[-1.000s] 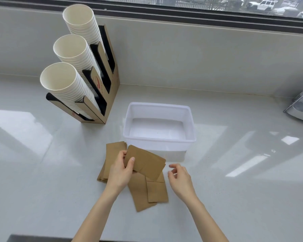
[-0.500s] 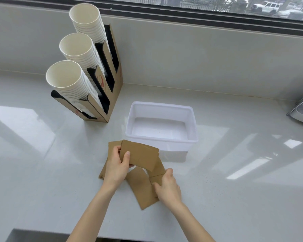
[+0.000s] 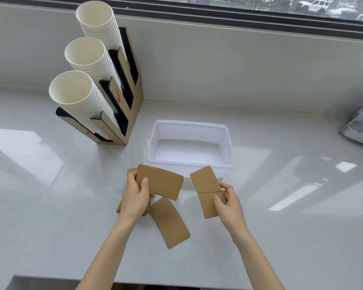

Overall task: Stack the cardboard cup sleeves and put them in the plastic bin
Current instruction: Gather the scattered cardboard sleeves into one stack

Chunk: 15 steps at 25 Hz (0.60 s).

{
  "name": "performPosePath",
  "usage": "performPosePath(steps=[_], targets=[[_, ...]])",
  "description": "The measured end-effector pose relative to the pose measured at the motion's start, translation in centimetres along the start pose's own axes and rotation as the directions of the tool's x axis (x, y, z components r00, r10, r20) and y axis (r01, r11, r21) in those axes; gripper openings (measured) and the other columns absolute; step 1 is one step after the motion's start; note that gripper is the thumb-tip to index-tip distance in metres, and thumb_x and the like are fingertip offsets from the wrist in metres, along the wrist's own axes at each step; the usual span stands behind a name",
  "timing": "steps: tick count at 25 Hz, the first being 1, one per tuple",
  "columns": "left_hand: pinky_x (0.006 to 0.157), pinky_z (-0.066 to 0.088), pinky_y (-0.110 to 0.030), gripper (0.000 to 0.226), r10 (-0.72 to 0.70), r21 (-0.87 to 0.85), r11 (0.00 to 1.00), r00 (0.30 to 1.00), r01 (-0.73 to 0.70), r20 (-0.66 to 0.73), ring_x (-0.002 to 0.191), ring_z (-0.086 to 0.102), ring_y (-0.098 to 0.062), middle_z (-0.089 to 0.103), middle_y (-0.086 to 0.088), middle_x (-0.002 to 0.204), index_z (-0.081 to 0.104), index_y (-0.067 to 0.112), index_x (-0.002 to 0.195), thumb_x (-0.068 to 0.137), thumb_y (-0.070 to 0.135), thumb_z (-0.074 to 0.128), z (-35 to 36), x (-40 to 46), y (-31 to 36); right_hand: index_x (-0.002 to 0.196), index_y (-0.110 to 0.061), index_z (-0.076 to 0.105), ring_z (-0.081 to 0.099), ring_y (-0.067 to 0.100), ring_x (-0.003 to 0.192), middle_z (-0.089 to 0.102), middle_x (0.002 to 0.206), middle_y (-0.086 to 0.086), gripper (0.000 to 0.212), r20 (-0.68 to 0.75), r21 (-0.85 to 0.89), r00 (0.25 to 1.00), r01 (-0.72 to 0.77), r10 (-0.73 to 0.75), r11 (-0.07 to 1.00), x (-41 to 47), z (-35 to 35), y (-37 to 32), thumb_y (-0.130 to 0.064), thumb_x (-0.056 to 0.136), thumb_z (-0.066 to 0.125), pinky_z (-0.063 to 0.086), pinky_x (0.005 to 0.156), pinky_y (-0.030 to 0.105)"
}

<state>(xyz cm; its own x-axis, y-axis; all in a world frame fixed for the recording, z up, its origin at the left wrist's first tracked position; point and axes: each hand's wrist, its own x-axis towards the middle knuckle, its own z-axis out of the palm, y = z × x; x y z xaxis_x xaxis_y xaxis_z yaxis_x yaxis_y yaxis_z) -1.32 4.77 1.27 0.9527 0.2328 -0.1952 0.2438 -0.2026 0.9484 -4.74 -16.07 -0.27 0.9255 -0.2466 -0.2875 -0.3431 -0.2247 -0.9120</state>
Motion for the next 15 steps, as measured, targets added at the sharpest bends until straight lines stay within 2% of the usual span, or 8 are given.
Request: performPosePath(steps=[4, 5, 7, 9, 10, 13, 15], targets=[[0.054, 0.051, -0.016, 0.020, -0.032, 0.019, 0.999, 0.998, 0.031, 0.058, 0.077, 0.060, -0.021, 0.054, -0.011, 0.109, 0.040, 0.009, 0.112, 0.094, 0.017, 0.035, 0.3, -0.3, 0.0, 0.103, -0.037, 0.057, 0.056, -0.003, 0.068, 0.060, 0.082, -0.012, 0.031, 0.155, -0.042, 0.981, 0.129, -0.121, 0.991, -0.1, 0.6, -1.6, -0.012, 0.087, 0.046, 0.045, 0.060, 0.008], [0.055, 0.051, -0.016, 0.026, -0.045, 0.021, 0.999, 0.996, 0.044, 0.073, 0.077, 0.060, -0.023, 0.054, -0.014, 0.110, 0.039, 0.006, 0.117, 0.094, 0.018, 0.034, 0.4, -0.4, 0.0, 0.103, -0.038, 0.058, 0.056, -0.008, 0.073, 0.060, 0.086, -0.015, 0.033, 0.176, -0.079, 0.973, 0.167, -0.151, 0.983, 0.0, 1.0, -1.9, -0.012, 0.087, 0.046, 0.044, 0.063, 0.003], [0.066, 0.053, -0.026, 0.033, -0.064, 0.022, 0.998, 0.995, 0.062, 0.081, 0.070, 0.061, -0.022, 0.055, -0.014, 0.109, 0.035, 0.006, 0.125, 0.095, 0.020, 0.032, 0.3, -0.6, 0.0, 0.110, -0.034, 0.059, 0.054, -0.009, 0.083, 0.059, 0.096, -0.013, 0.035, 0.179, -0.160, 0.965, 0.222, -0.193, 0.962, 0.2, 1.7, -2.6, -0.012, 0.087, 0.046, 0.039, 0.067, -0.002], [0.076, 0.053, -0.040, 0.032, -0.073, 0.016, 0.997, 0.994, 0.072, 0.077, 0.065, 0.062, -0.017, 0.056, -0.005, 0.100, 0.035, 0.008, 0.125, 0.095, 0.020, 0.030, 0.0, -0.6, 0.0, 0.116, -0.032, 0.058, 0.052, 0.000, 0.085, 0.056, 0.098, -0.002, 0.036, 0.187, -0.212, 0.959, 0.251, -0.213, 0.944, 0.4, 2.1, -3.1, -0.013, 0.088, 0.045, 0.038, 0.067, -0.001], [0.078, 0.052, -0.042, 0.029, -0.076, 0.007, 0.997, 0.994, 0.076, 0.072, 0.061, 0.063, -0.015, 0.055, 0.000, 0.093, 0.037, 0.009, 0.121, 0.095, 0.019, 0.030, -0.2, -0.6, -0.1, 0.117, -0.032, 0.058, 0.052, 0.004, 0.084, 0.055, 0.097, 0.002, 0.037, 0.201, -0.217, 0.954, 0.264, -0.222, 0.940, 0.5, 2.2, -3.3, -0.014, 0.088, 0.045, 0.039, 0.067, 0.000], [0.082, 0.053, -0.044, 0.017, -0.096, -0.037, 0.995, 0.994, 0.098, 0.047, 0.050, 0.062, 0.001, 0.053, 0.005, 0.087, 0.040, 0.013, 0.108, 0.095, 0.017, 0.030, -0.6, -0.6, -0.4, 0.115, -0.034, 0.060, 0.054, 0.006, 0.085, 0.056, 0.098, 0.002, 0.037, 0.248, -0.163, 0.942, 0.269, -0.225, 0.949, 0.7, 2.4, -3.9, -0.013, 0.088, 0.044, 0.042, 0.069, 0.007], [0.081, 0.054, -0.043, 0.016, -0.097, -0.036, 0.994, 0.994, 0.099, 0.049, 0.056, 0.063, -0.002, 0.054, 0.000, 0.094, 0.040, 0.015, 0.107, 0.095, 0.017, 0.030, -0.7, -0.6, -0.3, 0.114, -0.035, 0.060, 0.054, 0.007, 0.088, 0.057, 0.100, 0.001, 0.037, 0.264, -0.138, 0.939, 0.262, -0.220, 0.955, 0.8, 2.6, -4.0, -0.014, 0.089, 0.043, 0.043, 0.073, 0.013]])
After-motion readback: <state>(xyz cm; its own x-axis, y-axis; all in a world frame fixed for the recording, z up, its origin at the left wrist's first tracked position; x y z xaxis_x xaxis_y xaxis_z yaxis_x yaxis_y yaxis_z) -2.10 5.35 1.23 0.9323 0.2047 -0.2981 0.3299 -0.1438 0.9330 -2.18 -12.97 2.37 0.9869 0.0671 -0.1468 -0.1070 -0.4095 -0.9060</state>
